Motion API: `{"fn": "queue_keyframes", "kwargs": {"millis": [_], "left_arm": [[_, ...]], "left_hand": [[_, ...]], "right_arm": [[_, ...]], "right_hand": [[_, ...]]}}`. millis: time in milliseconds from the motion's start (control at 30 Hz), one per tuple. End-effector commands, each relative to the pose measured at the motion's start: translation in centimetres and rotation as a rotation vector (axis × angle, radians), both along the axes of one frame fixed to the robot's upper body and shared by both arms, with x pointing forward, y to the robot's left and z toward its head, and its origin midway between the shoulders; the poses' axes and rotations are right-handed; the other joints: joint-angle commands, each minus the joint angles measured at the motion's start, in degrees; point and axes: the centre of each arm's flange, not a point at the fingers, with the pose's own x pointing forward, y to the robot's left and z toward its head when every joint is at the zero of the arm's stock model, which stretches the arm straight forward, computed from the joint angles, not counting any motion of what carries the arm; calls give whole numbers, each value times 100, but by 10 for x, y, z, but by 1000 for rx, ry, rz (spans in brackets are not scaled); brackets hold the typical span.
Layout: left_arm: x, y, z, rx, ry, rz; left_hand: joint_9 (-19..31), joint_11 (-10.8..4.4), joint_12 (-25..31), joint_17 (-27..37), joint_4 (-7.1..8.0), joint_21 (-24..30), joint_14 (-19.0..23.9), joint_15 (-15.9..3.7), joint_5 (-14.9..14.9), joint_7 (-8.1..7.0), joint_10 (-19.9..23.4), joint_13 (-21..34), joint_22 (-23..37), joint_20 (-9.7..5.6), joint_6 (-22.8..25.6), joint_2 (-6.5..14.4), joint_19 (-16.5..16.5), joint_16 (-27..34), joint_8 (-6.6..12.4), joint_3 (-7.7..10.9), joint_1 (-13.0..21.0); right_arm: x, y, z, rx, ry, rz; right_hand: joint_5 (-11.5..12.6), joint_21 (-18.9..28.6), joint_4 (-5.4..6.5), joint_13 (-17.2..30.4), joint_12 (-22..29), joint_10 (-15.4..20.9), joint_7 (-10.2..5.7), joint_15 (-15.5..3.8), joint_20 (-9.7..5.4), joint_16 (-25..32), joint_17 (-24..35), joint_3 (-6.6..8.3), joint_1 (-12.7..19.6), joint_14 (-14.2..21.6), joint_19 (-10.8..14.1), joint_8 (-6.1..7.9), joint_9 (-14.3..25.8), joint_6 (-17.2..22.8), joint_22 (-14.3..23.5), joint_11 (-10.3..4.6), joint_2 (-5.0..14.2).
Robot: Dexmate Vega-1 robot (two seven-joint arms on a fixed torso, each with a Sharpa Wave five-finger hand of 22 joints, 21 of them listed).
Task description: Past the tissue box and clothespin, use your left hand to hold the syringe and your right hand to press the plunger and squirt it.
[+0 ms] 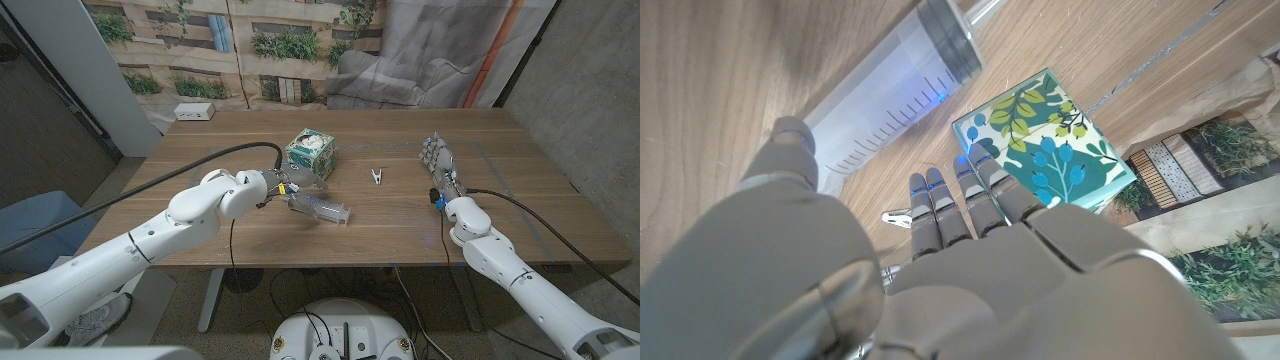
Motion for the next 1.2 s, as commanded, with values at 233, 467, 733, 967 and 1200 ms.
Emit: {"fn": "queue_keyframes", "kwargs": {"millis": [233, 467, 733, 967, 1200], "left_arm": [[-22, 19, 8, -145, -24, -32], [-32, 36, 6, -294, -77, -64], [-37, 47, 10, -400, -100, -81], [-43, 65, 10, -549, -129, -84], [-48, 86, 9, -708, -159, -84]], "left_hand": [[18, 56, 30, 20, 150, 64, 71, -209, 34, 18, 24, 10, 9, -368, 203, 353, 108, 47, 55, 49, -162], [22, 23, 51, 1, 182, 95, 188, -269, 26, 53, 95, 10, 9, -381, 311, 548, 233, 56, 76, 109, -242], [23, 79, 58, -4, 185, 92, 220, -264, 25, 86, 130, 10, 9, -388, 344, 621, 251, 50, 78, 136, -268], [24, 80, 72, -6, 194, 101, 296, -281, 23, 105, 192, 10, 10, -392, 420, 713, 306, 58, 90, 167, -313], [19, 129, 63, -7, 191, 95, 308, -253, 25, 124, 191, 10, 11, -381, 435, 792, 315, 46, 79, 203, -327]], "right_arm": [[2, 6, 3, -14, 9, -15], [0, 14, 3, -22, 14, -23], [-1, 20, 5, -32, 16, -39], [0, 20, 7, -48, 12, -62], [1, 20, 13, -71, 7, -93]], "right_hand": [[49, 16, 39, 16, 47, 52, -16, 1, 27, 3, 14, 9, 1, 44, 52, 47, 10, 35, 18, 3, 122], [49, 15, 33, 16, 49, 55, -22, -6, 24, 4, 15, 8, 11, 40, 53, 49, 10, 39, 18, -4, 123], [51, 14, 30, 16, 48, 54, -19, -3, 22, 4, 13, 14, 20, 43, 55, 47, 11, 36, 18, -1, 132], [52, 13, 19, 16, 47, 52, -26, -12, 17, 7, 14, 17, 35, 41, 57, 47, 11, 39, 18, -6, 141], [52, 13, 16, 16, 47, 51, -25, -14, 13, 8, 18, 14, 36, 35, 60, 46, 11, 38, 18, -3, 142]]}}
